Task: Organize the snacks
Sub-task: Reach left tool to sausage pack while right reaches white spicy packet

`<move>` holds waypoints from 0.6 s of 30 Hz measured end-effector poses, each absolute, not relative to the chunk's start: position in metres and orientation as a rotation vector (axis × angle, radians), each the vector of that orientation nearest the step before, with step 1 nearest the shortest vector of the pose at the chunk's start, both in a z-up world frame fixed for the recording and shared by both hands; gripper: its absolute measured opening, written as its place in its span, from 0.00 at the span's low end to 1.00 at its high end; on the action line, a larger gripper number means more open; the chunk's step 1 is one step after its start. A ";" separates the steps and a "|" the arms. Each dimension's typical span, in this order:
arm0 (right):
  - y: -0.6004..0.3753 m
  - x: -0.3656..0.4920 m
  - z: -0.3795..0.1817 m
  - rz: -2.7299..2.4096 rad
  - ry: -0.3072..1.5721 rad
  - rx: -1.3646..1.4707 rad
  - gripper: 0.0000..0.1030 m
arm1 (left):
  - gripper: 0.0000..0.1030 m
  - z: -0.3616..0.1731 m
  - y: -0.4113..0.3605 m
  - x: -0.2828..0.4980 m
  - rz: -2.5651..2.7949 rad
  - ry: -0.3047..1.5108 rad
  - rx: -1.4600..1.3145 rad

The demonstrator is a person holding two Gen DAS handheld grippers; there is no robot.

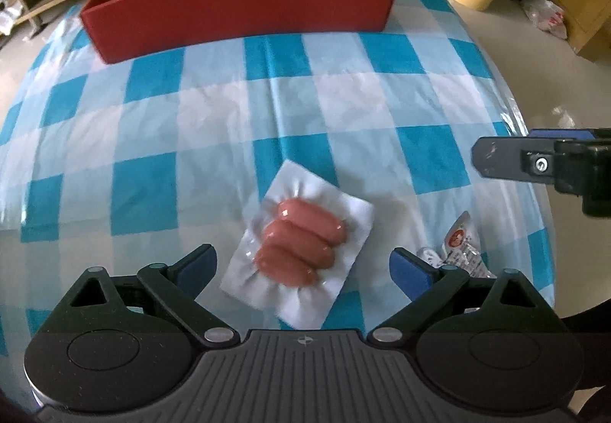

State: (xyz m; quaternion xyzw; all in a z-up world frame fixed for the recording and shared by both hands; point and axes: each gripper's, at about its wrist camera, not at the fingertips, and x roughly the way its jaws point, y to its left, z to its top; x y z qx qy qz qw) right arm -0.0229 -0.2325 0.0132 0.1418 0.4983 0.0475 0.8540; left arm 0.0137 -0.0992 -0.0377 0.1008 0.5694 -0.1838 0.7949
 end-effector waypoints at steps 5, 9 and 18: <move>-0.233 -0.023 0.012 0.104 1.049 0.303 0.78 | 0.97 -0.058 -0.103 0.018 -0.371 1.278 0.258; -0.236 -0.024 0.013 0.104 1.049 0.312 0.78 | 0.86 -0.056 -0.099 0.017 -0.354 1.259 0.276; -0.231 -0.024 0.010 0.124 1.057 0.283 0.78 | 0.63 -0.038 -0.085 0.014 -0.366 1.245 0.202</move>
